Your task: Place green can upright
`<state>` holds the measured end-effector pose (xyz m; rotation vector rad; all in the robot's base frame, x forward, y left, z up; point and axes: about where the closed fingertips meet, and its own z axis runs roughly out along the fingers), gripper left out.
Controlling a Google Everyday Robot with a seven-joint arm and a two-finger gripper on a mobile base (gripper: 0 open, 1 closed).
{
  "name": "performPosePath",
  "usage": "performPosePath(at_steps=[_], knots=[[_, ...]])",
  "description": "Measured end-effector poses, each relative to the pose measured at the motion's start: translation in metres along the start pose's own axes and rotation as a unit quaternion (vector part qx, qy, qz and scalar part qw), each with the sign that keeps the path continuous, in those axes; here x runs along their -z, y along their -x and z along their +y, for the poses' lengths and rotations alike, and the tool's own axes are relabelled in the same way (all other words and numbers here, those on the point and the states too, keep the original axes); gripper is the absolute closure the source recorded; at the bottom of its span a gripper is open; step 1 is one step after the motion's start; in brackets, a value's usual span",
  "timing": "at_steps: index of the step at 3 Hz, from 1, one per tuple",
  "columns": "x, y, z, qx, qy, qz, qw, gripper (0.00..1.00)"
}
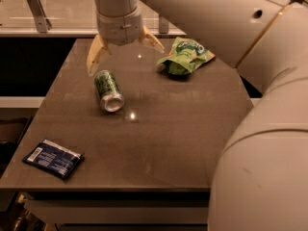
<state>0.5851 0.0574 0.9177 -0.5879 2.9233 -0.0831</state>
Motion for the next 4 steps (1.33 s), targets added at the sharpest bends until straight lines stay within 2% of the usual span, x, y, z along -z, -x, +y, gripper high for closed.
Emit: performPosePath(at_steps=[1,2,4], knots=[[-0.005,0.008,0.01,-0.029,-0.007,0.008,0.9995,0.0],[-0.014,0.007,0.019,-0.039,0.003,0.02,0.999,0.0],[-0.039,-0.002,0.043,-0.023,0.033,0.047,0.9981,0.0]])
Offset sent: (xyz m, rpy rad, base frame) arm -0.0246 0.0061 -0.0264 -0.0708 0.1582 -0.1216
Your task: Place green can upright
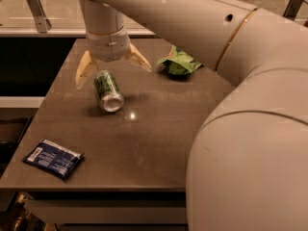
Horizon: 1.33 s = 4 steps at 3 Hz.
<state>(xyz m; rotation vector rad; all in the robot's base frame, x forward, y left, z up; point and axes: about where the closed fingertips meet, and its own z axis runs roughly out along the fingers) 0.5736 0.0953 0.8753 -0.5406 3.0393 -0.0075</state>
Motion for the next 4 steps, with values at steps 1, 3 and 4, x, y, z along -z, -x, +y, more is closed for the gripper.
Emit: performPosePath(at_steps=[1,3,4], knots=[[-0.011,0.001,0.008,0.016,0.009,0.01,0.9998,0.0],[-0.033,0.019,0.014,0.028,0.004,0.01,0.9995,0.0],[-0.034,0.014,0.005,0.02,0.01,-0.022,0.9995,0.18]])
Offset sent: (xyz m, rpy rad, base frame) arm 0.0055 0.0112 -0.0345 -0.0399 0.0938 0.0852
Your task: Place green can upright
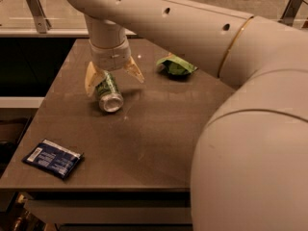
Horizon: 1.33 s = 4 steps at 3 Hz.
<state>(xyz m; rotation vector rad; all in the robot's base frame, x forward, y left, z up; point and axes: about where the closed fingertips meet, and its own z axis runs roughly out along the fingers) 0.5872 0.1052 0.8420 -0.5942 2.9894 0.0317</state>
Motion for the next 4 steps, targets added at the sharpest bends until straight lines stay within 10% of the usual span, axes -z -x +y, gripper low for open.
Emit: performPosePath(at_steps=[4], knots=[[-0.0055,0.0046,0.0025,0.001,0.005,-0.011,0.9999,1.0]])
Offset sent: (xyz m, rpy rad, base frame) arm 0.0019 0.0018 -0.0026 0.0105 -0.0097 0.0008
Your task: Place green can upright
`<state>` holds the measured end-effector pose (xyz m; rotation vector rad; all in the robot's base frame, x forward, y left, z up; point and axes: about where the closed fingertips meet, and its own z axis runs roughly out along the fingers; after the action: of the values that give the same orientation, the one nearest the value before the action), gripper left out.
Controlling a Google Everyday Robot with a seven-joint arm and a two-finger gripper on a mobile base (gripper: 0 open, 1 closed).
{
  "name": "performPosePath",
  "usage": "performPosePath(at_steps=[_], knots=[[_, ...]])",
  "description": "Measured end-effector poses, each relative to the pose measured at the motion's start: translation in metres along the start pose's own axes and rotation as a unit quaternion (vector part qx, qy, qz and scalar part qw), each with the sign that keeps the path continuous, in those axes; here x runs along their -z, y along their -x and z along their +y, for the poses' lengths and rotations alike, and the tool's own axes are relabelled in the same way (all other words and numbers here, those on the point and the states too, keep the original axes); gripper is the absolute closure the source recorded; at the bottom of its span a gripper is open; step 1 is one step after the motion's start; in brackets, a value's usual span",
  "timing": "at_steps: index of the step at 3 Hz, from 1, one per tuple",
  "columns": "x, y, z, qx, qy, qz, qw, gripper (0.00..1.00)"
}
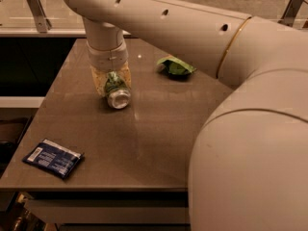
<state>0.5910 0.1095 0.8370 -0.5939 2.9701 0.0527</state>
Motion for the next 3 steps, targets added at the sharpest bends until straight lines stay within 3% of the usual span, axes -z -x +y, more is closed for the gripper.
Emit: performPosePath(at_steps=[1,2,3], knots=[[0.0,0.0,0.0,0.0,0.0,0.0,1.0,1.0],[0.004,0.002,-0.001,0.014,0.007,-0.022,0.9996,1.0],[0.013,0.004,-0.005,0.044,0.023,-0.064,0.9967,1.0]])
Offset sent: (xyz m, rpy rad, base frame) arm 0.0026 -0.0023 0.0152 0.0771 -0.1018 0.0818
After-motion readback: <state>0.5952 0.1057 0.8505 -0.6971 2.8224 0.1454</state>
